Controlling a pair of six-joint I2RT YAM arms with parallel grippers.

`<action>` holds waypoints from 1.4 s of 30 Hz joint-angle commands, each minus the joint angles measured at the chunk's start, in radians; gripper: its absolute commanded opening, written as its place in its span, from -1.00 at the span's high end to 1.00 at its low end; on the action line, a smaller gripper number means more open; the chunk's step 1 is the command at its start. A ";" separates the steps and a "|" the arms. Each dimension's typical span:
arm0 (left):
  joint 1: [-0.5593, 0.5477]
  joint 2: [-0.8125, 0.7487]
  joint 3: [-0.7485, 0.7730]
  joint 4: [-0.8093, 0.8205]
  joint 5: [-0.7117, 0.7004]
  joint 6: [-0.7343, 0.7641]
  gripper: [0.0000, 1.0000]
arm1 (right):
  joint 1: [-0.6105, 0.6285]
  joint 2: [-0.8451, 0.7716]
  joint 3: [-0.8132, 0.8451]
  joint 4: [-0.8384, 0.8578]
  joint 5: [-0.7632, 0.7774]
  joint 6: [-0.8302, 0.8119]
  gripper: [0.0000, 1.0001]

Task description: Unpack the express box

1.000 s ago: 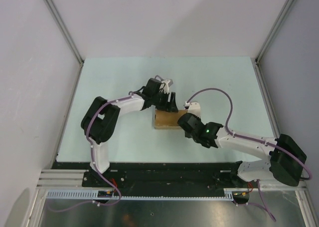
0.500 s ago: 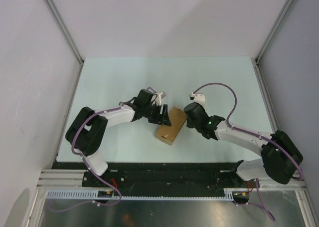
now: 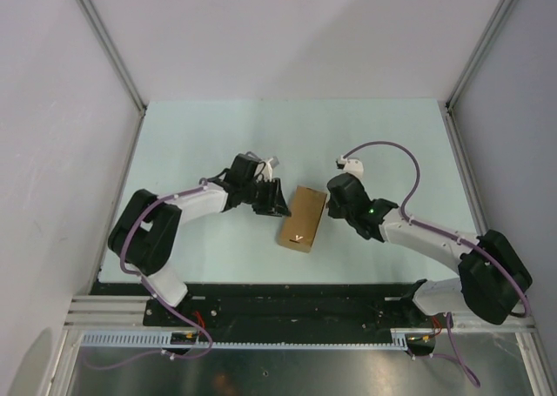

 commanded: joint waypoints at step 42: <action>0.132 0.012 -0.179 0.132 0.049 -0.113 0.85 | 0.140 -0.088 0.002 -0.088 0.034 0.102 1.00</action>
